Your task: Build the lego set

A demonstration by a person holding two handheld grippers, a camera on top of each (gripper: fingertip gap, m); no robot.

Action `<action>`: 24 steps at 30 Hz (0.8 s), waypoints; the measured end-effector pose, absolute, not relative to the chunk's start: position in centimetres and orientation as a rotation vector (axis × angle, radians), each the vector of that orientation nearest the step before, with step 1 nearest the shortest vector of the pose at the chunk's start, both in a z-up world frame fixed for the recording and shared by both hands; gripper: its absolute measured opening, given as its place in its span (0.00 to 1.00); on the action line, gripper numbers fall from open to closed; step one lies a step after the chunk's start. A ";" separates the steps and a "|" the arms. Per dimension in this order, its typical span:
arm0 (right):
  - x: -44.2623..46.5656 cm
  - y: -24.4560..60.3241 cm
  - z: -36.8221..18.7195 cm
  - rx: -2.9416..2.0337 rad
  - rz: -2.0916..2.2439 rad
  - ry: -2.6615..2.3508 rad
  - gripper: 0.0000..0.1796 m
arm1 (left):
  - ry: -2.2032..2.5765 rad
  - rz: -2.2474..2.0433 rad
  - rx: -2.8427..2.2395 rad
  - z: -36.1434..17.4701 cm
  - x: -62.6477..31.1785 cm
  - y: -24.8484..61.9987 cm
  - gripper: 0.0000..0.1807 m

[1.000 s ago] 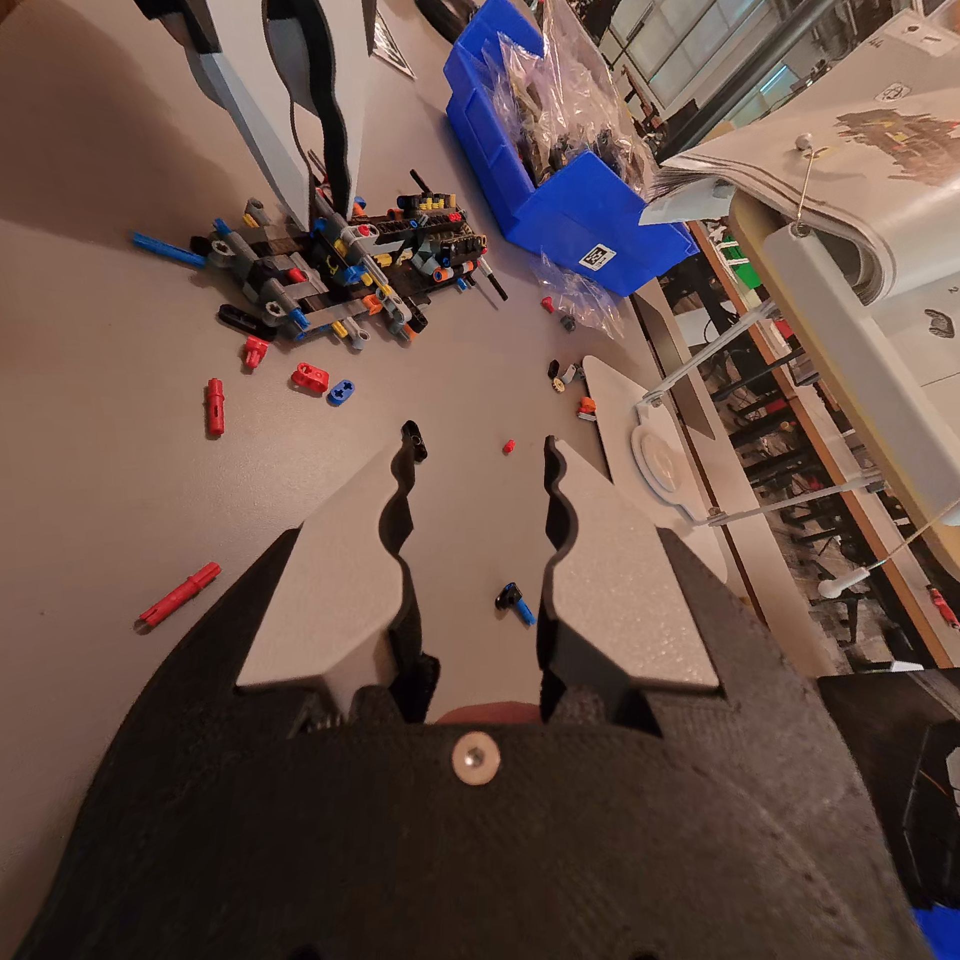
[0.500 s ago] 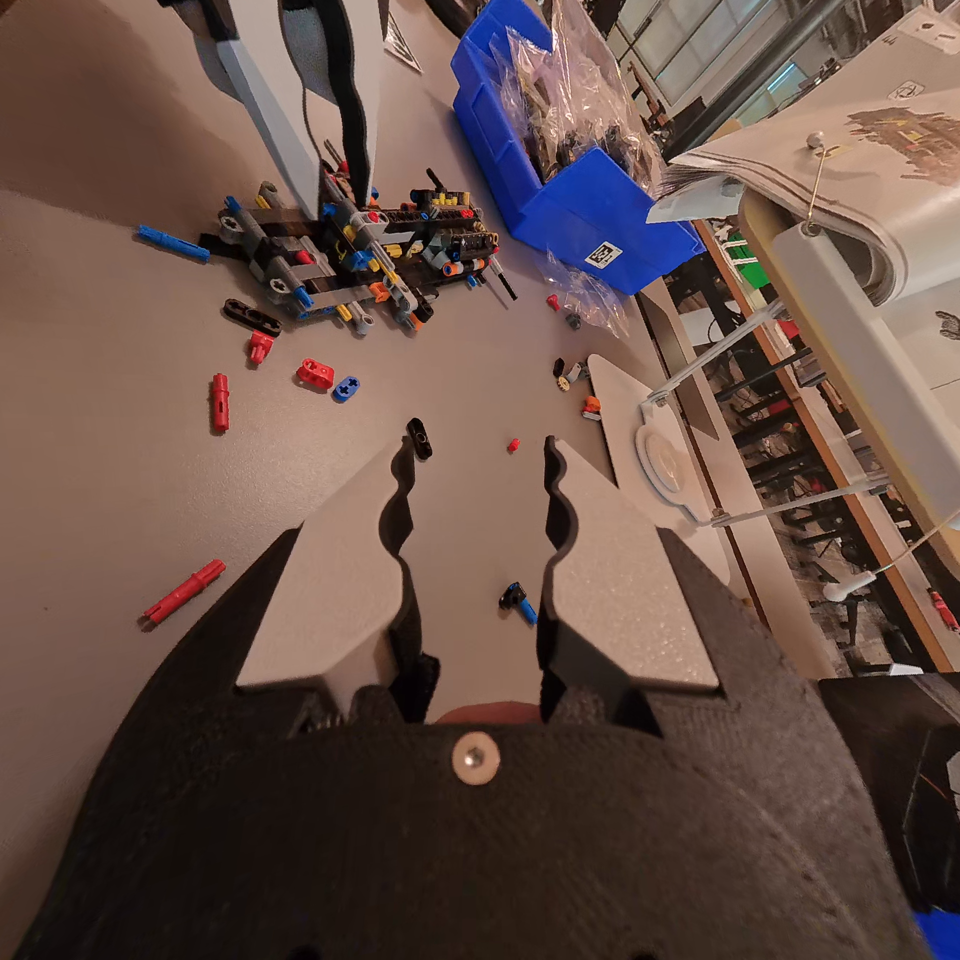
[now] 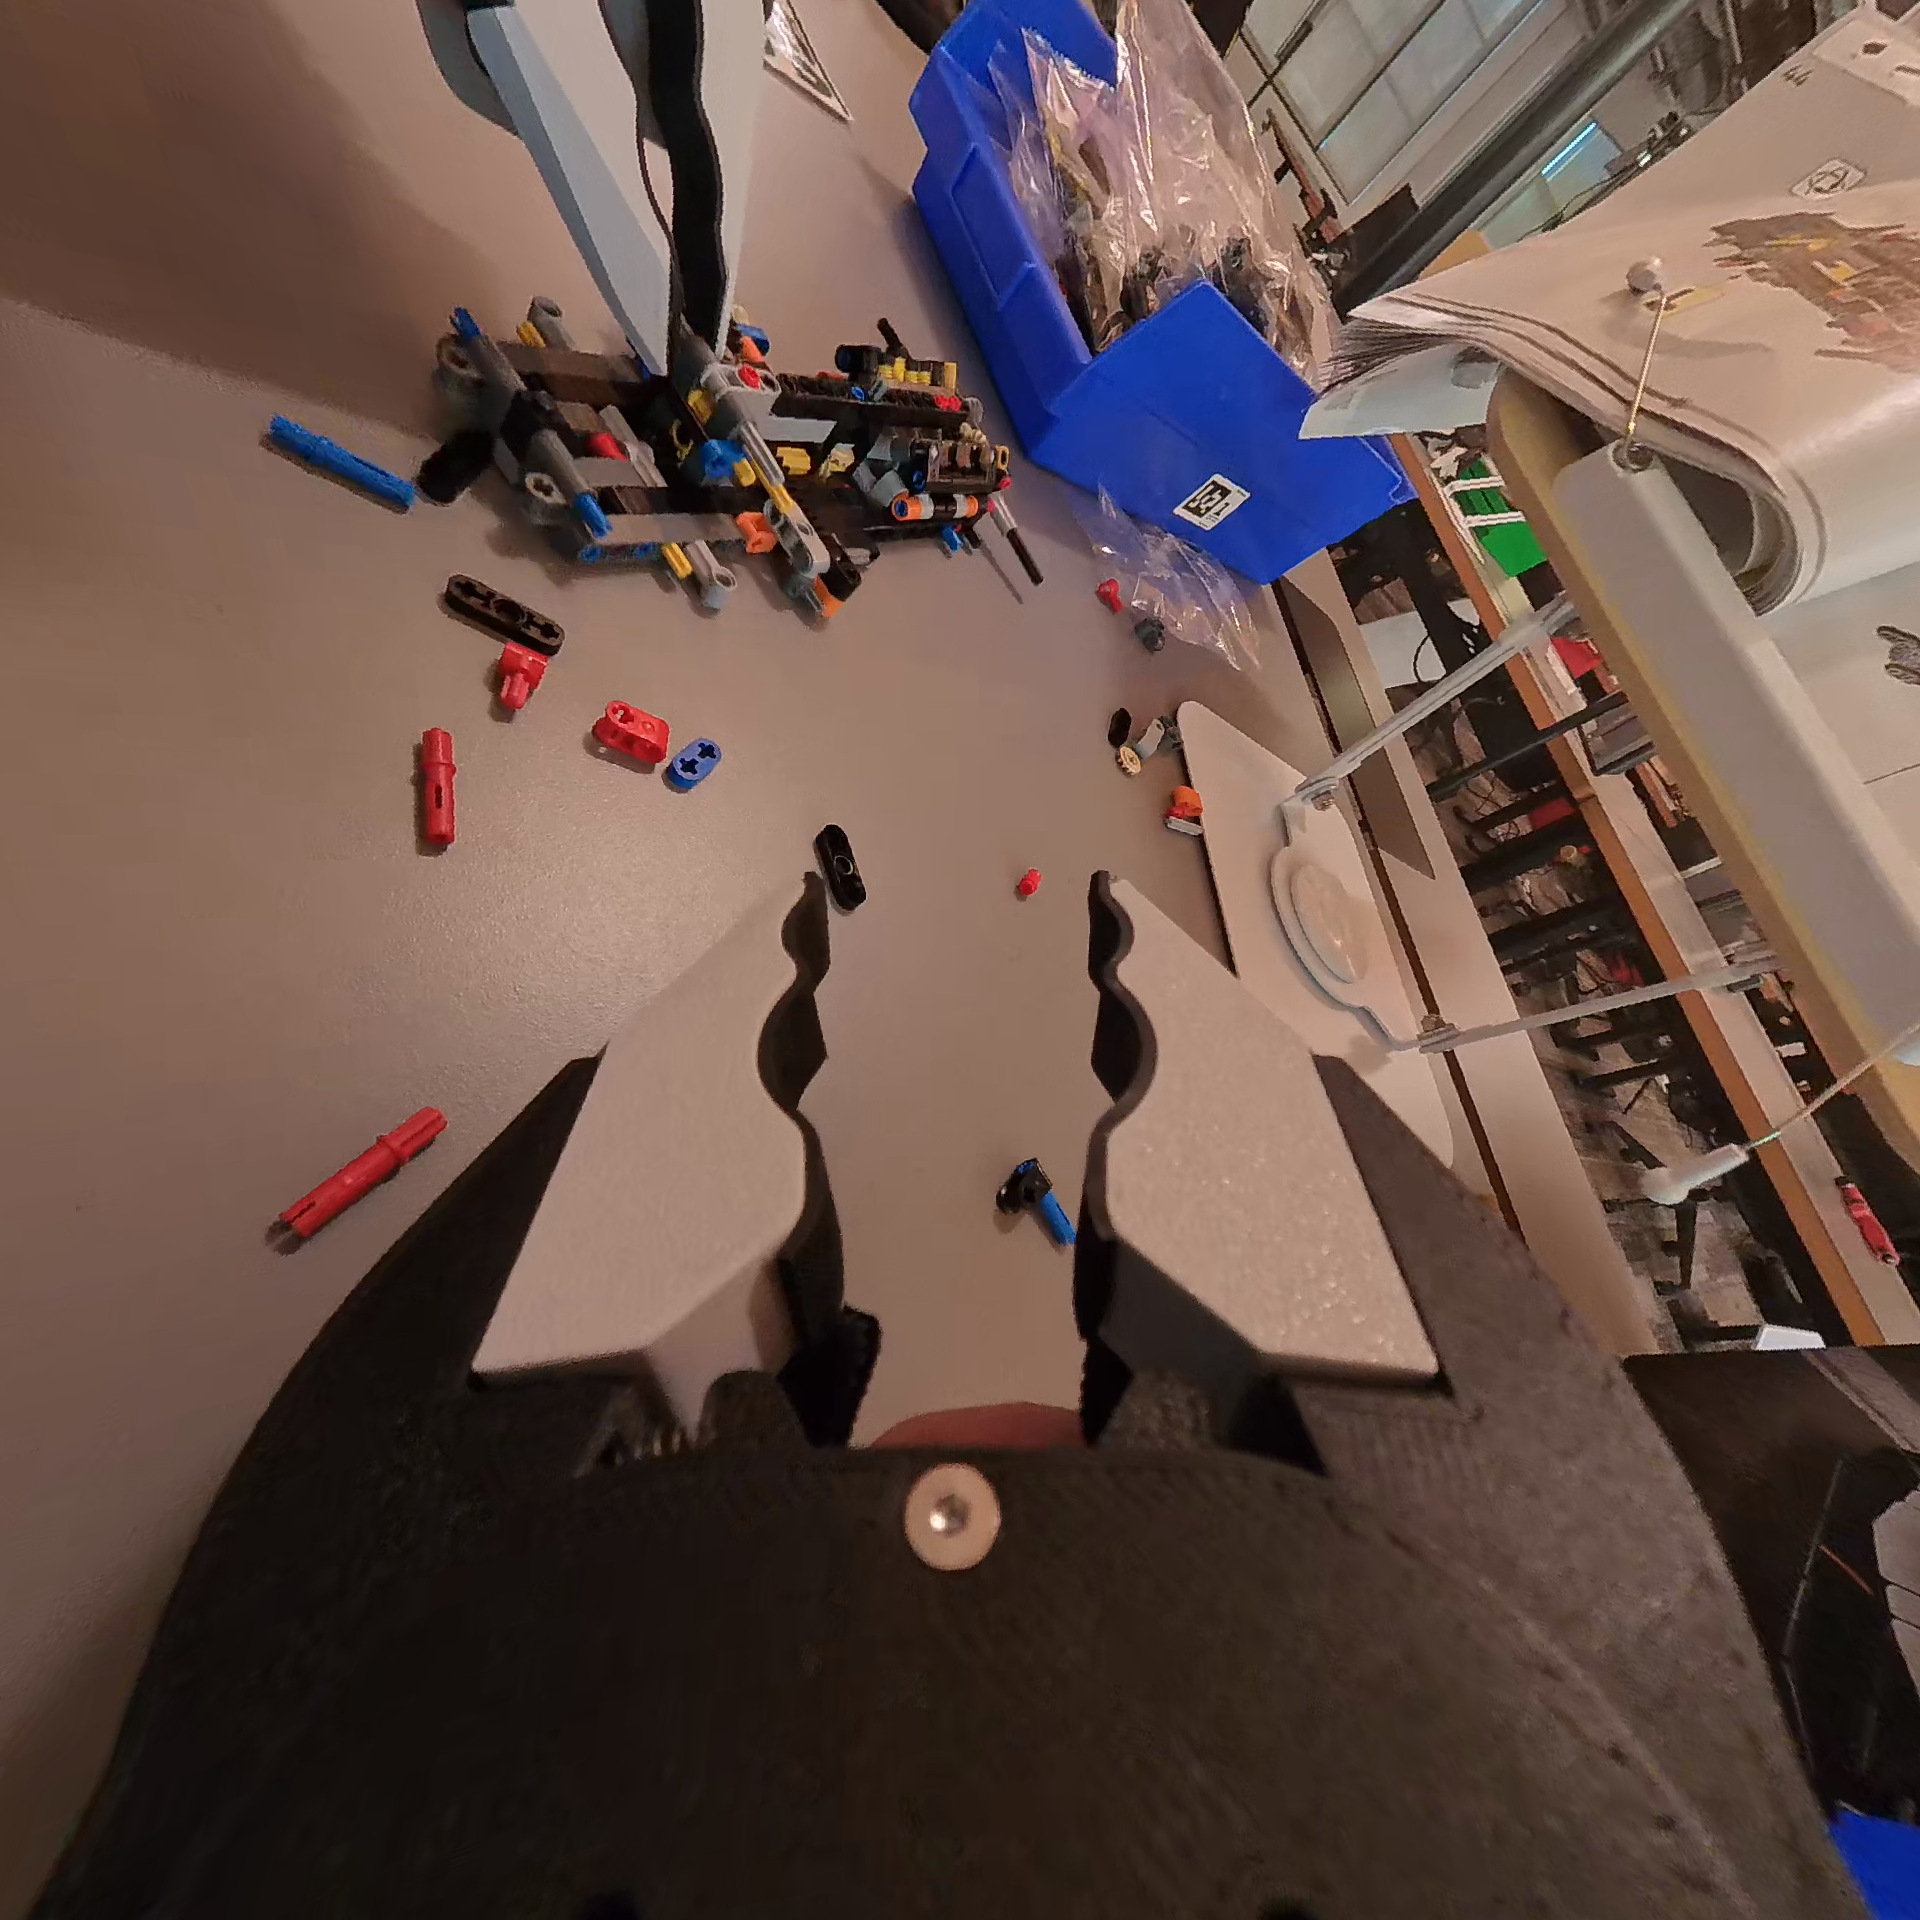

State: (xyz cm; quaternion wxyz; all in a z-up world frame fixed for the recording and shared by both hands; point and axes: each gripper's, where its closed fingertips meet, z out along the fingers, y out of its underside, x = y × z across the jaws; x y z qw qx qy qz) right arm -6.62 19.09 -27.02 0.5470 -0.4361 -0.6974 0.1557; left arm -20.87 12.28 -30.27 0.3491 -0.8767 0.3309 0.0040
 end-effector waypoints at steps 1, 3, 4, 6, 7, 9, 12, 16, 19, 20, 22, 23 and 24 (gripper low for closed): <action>-6.6 19.1 -27.1 -1.033 0.368 -1.654 0.26 | 0.860 0.012 -2.273 -30.2 -21.2 12.2 0.06; -6.6 19.1 -27.1 -1.034 0.368 -1.656 0.26 | 0.865 0.022 -2.269 -30.0 -21.9 12.2 0.06; -6.6 19.1 -27.2 -1.036 0.368 -1.657 0.26 | 0.858 0.024 -2.270 -29.9 -22.2 12.2 0.06; -6.6 19.2 -27.2 -1.038 0.367 -1.658 0.27 | 0.820 0.052 -2.260 -29.2 -23.2 12.4 0.06; -6.5 19.2 -27.3 -1.041 0.369 -1.658 0.27 | 0.818 0.047 -2.262 -29.1 -23.4 12.3 0.06; -6.5 19.2 -27.3 -1.043 0.370 -1.658 0.27 | 0.824 0.060 -2.276 -29.3 -23.9 12.1 0.06; -6.5 19.2 -27.4 -1.043 0.371 -1.662 0.27 | 0.831 0.077 -2.306 -30.2 -24.7 11.6 0.04; -6.5 19.2 -27.6 -1.045 0.370 -1.668 0.27 | 0.814 0.042 -2.298 -30.1 -24.7 11.3 0.03; -6.5 19.1 -27.6 -1.045 0.371 -1.669 0.27 | 0.799 0.030 -2.282 -29.8 -24.5 11.3 0.07; -6.5 19.1 -27.6 -1.045 0.370 -1.670 0.27 | 0.799 0.017 -2.282 -29.7 -24.3 11.3 0.09; -6.5 19.1 -27.6 -1.044 0.369 -1.670 0.27 | 0.809 0.036 -2.299 -30.0 -24.3 11.2 0.15; -6.5 19.1 -27.6 -1.043 0.368 -1.670 0.27 | 0.821 0.054 -2.308 -30.2 -24.3 11.3 0.15; -6.5 19.1 -27.5 -1.042 0.367 -1.670 0.27 | 0.834 0.058 -2.314 -30.4 -24.1 11.3 0.15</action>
